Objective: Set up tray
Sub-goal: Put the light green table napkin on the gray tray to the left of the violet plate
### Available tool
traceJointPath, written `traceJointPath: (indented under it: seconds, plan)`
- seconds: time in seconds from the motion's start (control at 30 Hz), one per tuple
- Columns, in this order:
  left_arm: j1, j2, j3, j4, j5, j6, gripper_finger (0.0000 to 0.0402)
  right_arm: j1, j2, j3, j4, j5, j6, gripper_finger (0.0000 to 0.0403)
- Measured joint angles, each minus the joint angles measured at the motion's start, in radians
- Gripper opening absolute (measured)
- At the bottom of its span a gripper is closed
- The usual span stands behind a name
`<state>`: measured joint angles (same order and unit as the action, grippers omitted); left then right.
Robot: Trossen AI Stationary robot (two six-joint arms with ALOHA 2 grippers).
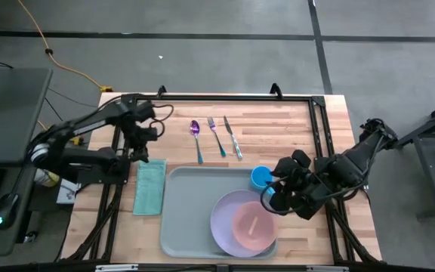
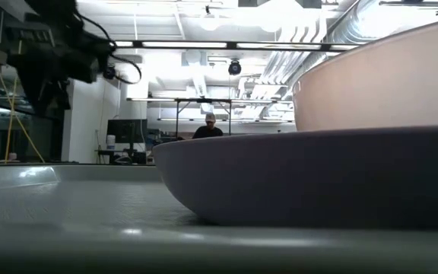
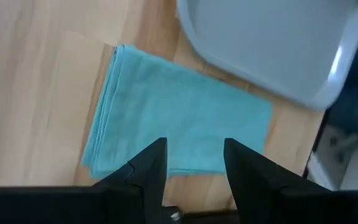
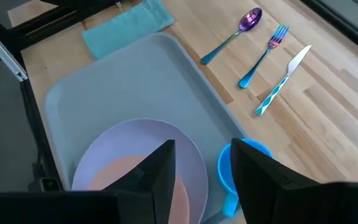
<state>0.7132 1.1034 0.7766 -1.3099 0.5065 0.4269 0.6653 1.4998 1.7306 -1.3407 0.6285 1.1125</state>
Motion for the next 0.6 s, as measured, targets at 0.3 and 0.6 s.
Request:
traceJointPath:
  seconds: [0.3, 0.6]
  plan:
    - [0.000, 0.233, 0.121, -0.080, -0.154, 0.305, 0.0197, 0.054, 0.000, 0.000, -0.002, 0.000, 0.057, 0.0131]
    - [0.000, 0.363, 0.134, -0.084, -0.094, 0.495, 0.0225, 0.064, 0.000, 0.000, -0.002, 0.009, 0.077, 0.0131]
